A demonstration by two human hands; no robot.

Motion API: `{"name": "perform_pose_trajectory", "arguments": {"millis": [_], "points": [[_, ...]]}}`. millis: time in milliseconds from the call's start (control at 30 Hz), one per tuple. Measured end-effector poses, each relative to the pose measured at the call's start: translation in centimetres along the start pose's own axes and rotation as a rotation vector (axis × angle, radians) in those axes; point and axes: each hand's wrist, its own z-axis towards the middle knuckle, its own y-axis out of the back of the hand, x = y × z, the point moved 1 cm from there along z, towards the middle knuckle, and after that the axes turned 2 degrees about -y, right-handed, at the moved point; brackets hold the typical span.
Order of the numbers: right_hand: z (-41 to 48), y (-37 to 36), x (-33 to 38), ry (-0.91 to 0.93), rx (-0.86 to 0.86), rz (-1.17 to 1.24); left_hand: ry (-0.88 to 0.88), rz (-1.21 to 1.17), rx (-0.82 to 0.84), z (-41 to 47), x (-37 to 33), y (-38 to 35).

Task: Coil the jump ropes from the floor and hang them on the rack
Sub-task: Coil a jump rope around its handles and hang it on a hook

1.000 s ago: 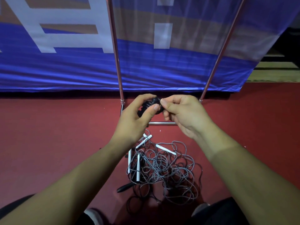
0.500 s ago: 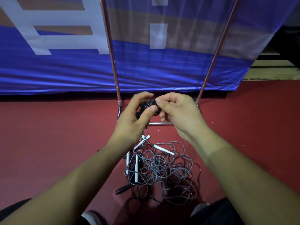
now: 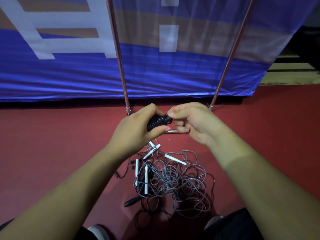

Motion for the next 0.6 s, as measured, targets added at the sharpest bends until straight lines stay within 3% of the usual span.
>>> {"name": "perform_pose_trajectory", "arguments": {"millis": [100,167,333,600], "points": [[0.6,1.4,1.2,0.034,-0.098,0.140,0.048,0.002,-0.043,-0.1,0.6,0.2],[0.5,2.3,1.7,0.119,-0.128,-0.007,0.052,-0.019,-0.054,-0.2,1.0,0.5],[0.1,0.6,0.5,0.248,0.103,-0.363,-0.040,-0.036,-0.017,0.0,0.6,0.9],[0.0,0.6,0.1,0.286,0.194,-0.399,-0.122,0.084,-0.027,-0.5,0.9,1.2]]}}
